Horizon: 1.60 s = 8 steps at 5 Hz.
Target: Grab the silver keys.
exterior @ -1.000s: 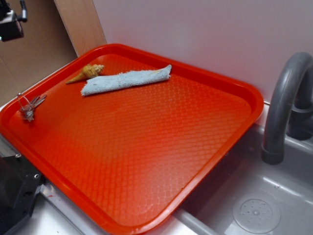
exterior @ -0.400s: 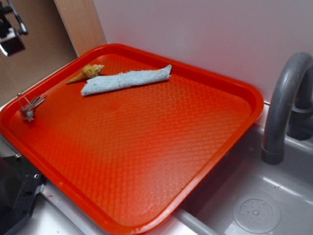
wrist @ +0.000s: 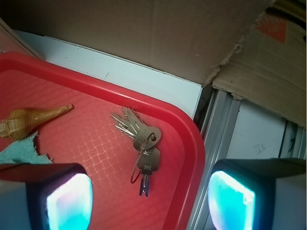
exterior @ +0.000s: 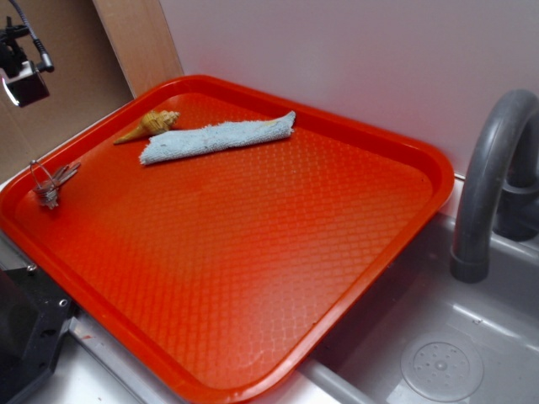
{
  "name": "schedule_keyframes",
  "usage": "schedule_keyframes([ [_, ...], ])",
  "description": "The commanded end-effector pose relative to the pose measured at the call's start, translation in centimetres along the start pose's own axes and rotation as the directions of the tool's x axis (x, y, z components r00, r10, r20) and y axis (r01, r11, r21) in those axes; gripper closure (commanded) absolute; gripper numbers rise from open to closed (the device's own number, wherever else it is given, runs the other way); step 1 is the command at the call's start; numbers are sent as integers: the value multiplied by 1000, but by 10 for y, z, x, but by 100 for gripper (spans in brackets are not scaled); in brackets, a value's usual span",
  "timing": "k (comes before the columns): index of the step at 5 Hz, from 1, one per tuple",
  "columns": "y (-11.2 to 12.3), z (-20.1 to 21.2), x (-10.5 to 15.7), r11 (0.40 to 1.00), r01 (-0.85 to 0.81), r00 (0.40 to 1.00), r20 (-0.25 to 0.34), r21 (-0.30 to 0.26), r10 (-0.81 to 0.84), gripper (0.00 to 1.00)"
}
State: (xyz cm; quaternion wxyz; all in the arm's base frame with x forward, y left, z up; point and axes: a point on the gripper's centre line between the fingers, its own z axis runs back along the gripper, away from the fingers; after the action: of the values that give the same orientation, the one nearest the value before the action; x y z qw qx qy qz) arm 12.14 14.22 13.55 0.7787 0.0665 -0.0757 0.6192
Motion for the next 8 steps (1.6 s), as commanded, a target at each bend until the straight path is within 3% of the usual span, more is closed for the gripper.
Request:
schedule_keyframes([
  [1,9,-33,-2,999,-47,999,11,1,47,0],
  [4,-13,-85,-3,996,16,999,35,85,-19,0],
  [5,-18,-91,-1,993,59,998,30,106,-62,7],
  [6,-19,-89,-4,994,76,997,3,84,-76,100],
  [8,-20,-80,-2,994,92,996,-14,53,-91,100],
])
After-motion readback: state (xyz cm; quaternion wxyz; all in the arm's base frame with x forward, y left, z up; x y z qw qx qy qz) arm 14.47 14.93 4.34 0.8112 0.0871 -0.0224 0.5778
